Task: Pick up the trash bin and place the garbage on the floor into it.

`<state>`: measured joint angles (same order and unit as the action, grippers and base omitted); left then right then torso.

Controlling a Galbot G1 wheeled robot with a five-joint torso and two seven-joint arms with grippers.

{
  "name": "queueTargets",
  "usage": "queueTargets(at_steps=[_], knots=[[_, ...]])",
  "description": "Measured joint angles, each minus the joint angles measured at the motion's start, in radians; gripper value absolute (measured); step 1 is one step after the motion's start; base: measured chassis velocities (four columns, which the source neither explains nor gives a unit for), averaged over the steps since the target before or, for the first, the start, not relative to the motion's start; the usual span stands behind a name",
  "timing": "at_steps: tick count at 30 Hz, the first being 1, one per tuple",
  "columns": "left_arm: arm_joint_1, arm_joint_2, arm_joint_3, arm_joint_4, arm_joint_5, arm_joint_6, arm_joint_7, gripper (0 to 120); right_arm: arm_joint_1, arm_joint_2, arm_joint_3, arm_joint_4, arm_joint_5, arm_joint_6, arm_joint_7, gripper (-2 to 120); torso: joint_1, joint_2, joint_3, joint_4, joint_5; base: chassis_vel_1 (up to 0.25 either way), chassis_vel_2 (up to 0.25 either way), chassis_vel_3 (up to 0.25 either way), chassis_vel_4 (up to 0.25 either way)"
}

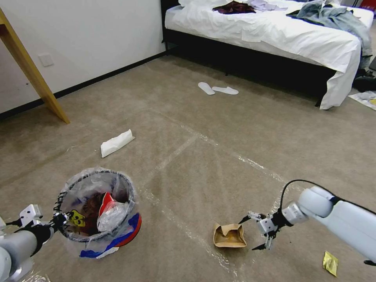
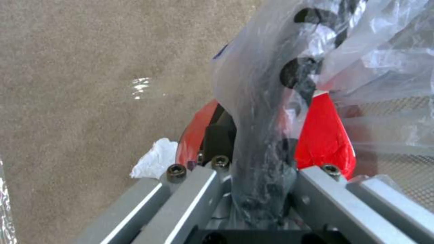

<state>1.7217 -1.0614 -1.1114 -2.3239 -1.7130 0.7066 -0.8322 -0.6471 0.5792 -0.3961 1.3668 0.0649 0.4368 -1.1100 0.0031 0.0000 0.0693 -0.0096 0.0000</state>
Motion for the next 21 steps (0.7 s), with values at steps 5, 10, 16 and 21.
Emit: queueTargets(at_steps=[5, 10, 16, 21], knots=[[-0.001, -0.010, 0.007, 0.002, 0.014, 0.000, 0.005, 1, -0.011, 0.023, -0.010, -0.027, -0.019, 0.007, 0.011, 100, 0.000, 0.000, 0.000, -0.0004, -0.0003, 0.000, 0.000, 0.000, 0.000], [-0.001, -0.013, 0.011, 0.008, 0.025, 0.000, 0.011, 1, 0.004, 0.098, -0.046, -0.077, -0.051, -0.017, 0.057, 100, 0.000, 0.000, 0.000, 0.0002, 0.0000, 0.000, 0.000, 0.000, 0.000], [0.001, -0.003, 0.002, 0.007, 0.019, 0.000, 0.011, 1, 0.013, 0.125, -0.072, -0.118, -0.109, -0.020, 0.115, 100, 0.000, 0.000, 0.000, -0.0002, -0.0002, 0.000, 0.000, 0.000, 0.000], [0.001, -0.002, 0.002, 0.005, 0.017, -0.001, 0.010, 1, 0.015, 0.147, -0.076, -0.153, -0.143, -0.024, 0.165, 100, 0.000, 0.000, 0.000, -0.0001, 0.0001, 0.000, 0.000, 0.000, 0.000]])
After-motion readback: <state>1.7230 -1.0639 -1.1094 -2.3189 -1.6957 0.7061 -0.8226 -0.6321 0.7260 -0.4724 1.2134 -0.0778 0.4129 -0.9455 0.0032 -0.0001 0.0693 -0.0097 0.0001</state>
